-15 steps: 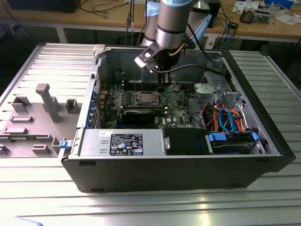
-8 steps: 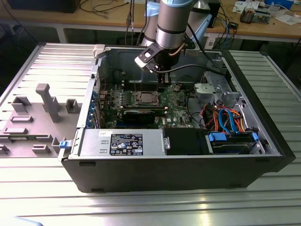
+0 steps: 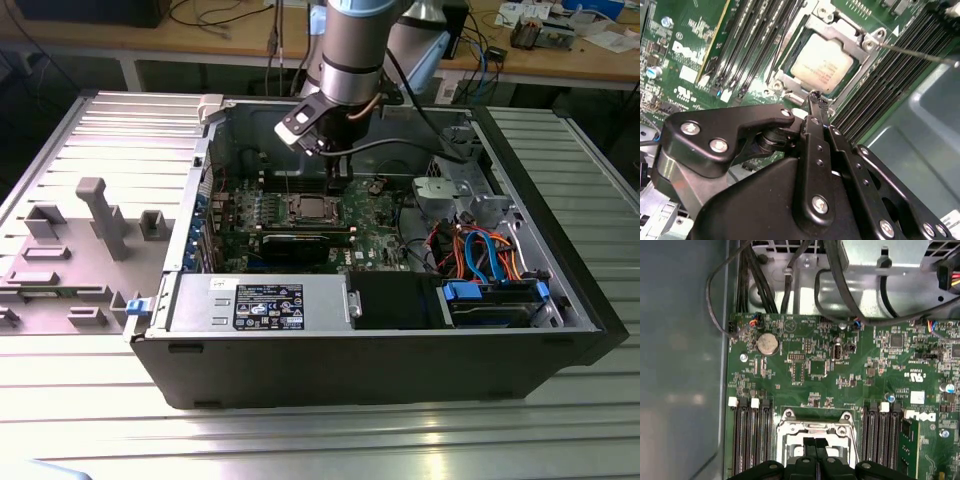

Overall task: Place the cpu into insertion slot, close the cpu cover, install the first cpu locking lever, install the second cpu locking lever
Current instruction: 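Close the cpu cover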

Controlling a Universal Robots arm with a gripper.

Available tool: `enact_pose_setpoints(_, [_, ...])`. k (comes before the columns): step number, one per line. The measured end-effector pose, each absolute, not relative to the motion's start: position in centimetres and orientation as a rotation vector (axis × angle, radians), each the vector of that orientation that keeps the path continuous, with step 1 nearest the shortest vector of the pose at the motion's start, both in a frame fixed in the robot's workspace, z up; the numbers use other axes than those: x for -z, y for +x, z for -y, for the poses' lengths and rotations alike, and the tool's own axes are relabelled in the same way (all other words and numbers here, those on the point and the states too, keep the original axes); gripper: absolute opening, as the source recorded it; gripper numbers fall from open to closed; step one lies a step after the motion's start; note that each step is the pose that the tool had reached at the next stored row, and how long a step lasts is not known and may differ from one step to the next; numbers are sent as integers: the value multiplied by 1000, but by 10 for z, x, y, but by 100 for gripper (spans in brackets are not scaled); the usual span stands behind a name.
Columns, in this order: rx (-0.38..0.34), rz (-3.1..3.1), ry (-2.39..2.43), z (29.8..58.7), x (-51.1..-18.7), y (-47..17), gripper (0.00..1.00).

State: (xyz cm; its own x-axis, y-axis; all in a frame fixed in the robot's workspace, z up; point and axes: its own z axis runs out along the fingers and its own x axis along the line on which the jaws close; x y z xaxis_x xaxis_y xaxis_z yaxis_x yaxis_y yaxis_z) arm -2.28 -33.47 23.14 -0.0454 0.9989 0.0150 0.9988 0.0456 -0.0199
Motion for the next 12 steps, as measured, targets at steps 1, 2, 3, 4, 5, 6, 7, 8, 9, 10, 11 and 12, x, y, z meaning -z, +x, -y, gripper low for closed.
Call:
enact_pose_setpoints(1, [-6, 2254, -2153, 335, -231, -26, 11])
enact_pose_setpoints(2, [-7, 2254, -2153, 335, -230, -28, 11])
enact_pose_setpoints(3, [-7, 2254, -2153, 335, -229, -29, 11])
enact_pose_setpoints(4, [-7, 2255, -2152, 336, -229, -30, 11])
enact_pose_setpoints(5, [-6, 2256, -2151, 337, -228, -31, 11])
enact_pose_setpoints(6, [-7, 2257, -2150, 337, -227, -32, 11])
enact_pose_setpoints(7, [-6, 2257, -2149, 338, -227, -33, 11])
enact_pose_setpoints(8, [-6, 2258, -2149, 338, -226, -34, 11])
enact_pose_setpoints(9, [-7, 2258, -2149, 338, -226, -34, 11])
enact_pose_setpoints(10, [-7, 2258, -2149, 338, -226, -35, 11])
enact_pose_setpoints(11, [-7, 2259, -2148, 338, -225, -35, 11])
enact_pose_setpoints(12, [-7, 2260, -2147, 338, -225, -36, 11])
